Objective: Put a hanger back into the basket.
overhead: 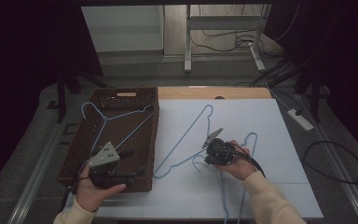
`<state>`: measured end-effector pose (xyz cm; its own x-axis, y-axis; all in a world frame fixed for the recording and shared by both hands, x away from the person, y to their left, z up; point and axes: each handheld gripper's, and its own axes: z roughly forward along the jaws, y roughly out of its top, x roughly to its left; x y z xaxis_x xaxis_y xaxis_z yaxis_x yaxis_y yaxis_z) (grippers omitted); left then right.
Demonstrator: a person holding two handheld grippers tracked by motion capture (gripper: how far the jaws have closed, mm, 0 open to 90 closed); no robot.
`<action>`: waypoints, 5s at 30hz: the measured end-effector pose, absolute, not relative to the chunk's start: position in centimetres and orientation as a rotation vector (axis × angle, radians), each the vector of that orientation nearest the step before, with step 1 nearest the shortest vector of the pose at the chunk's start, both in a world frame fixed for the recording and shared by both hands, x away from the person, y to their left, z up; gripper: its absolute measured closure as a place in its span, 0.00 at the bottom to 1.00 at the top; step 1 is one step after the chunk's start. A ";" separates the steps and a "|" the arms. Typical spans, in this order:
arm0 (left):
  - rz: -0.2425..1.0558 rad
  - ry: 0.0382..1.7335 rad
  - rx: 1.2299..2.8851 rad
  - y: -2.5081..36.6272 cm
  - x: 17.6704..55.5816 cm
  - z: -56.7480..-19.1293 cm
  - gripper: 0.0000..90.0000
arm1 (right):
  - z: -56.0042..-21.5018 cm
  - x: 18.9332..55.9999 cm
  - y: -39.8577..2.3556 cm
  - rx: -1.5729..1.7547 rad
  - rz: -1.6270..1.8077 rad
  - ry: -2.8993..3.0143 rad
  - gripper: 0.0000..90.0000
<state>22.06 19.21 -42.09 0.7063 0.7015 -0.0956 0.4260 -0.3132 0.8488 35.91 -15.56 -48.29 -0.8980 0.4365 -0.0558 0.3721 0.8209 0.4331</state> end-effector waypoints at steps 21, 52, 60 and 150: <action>0.353 0.879 1.939 18.6 22.1 -42.0 0.31 | -44.4 34.1 -19.5 0.843 1.071 2.602 0.95; 0.244 0.822 2.011 12.6 23.1 -43.2 0.33 | -43.3 33.3 -19.9 0.995 1.238 2.427 0.95; 0.214 0.813 2.035 11.0 23.5 -43.6 0.33 | -43.3 33.2 -19.8 1.015 1.245 2.408 0.95; -0.131 0.826 2.089 1.6 27.5 -50.0 0.90 | -43.5 32.3 -19.0 1.024 1.336 2.338 0.95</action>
<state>27.54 1.59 -50.03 0.7750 0.5095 -0.3739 0.6004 -0.4090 0.6872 32.32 -19.00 -43.52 -0.7178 0.6868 0.1148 0.4475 0.3288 0.8316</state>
